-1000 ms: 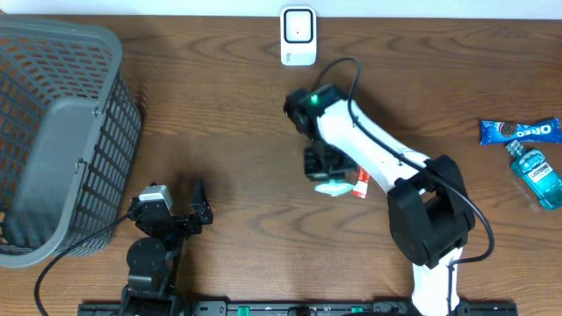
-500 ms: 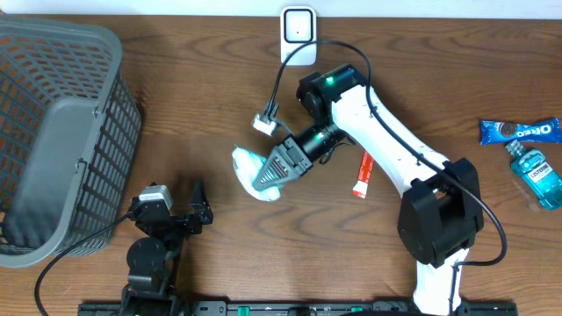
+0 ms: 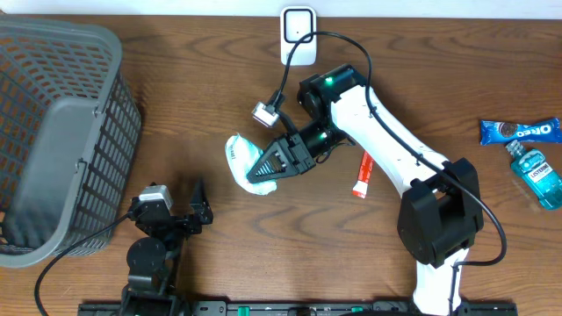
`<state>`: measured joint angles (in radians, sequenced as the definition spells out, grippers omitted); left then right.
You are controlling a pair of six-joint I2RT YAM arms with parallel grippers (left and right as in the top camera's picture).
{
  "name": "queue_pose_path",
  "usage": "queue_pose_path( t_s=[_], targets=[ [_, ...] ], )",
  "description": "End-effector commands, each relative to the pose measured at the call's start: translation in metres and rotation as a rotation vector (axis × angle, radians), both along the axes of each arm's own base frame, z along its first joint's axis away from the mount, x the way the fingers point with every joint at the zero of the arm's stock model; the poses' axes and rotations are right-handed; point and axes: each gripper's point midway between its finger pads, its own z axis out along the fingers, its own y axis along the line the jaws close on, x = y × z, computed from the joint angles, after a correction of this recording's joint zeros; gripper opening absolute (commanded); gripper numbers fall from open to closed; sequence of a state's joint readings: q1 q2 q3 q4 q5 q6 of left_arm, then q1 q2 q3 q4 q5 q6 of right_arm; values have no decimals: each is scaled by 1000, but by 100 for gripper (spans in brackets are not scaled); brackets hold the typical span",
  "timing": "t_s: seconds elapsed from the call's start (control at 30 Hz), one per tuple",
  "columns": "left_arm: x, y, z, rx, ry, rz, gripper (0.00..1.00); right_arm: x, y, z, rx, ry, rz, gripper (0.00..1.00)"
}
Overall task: Scan the item barcode
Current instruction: 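Lift the wipes pack up to the scanner with the right gripper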
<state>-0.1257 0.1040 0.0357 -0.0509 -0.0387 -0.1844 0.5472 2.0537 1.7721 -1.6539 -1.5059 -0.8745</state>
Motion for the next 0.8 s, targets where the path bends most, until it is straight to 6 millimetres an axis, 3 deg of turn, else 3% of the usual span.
queue_pose_path(
  t_s=[0.0,0.2,0.37,0.47,0.53,0.6,0.67,0.77],
  targets=[
    [-1,2,-19,2,45,10,98,-5,1,9,175,-255,23,1],
    [-1,2,-19,2,45,10,98,-13,-1,4,183,-333,62,1],
    [-1,2,-19,2,45,10,98,-18,-21,-54,-187,-367,201,2],
    [-1,2,-19,2,45,10,98,5,-27,-90,-517,-312,117,1],
    [-1,2,-19,2,45,10,98,35,-39,-120,-803,-310,-25,2],
    [-1,2,-19,2,45,10,98,70,-66,-146,-1132,-319,-254,1],
    [-1,2,-19,2,45,10,98,93,-95,-156,-1355,-321,-453,1],
    [-1,2,-19,2,45,10,98,101,-103,-157,-1416,-312,-537,1]
  ],
)
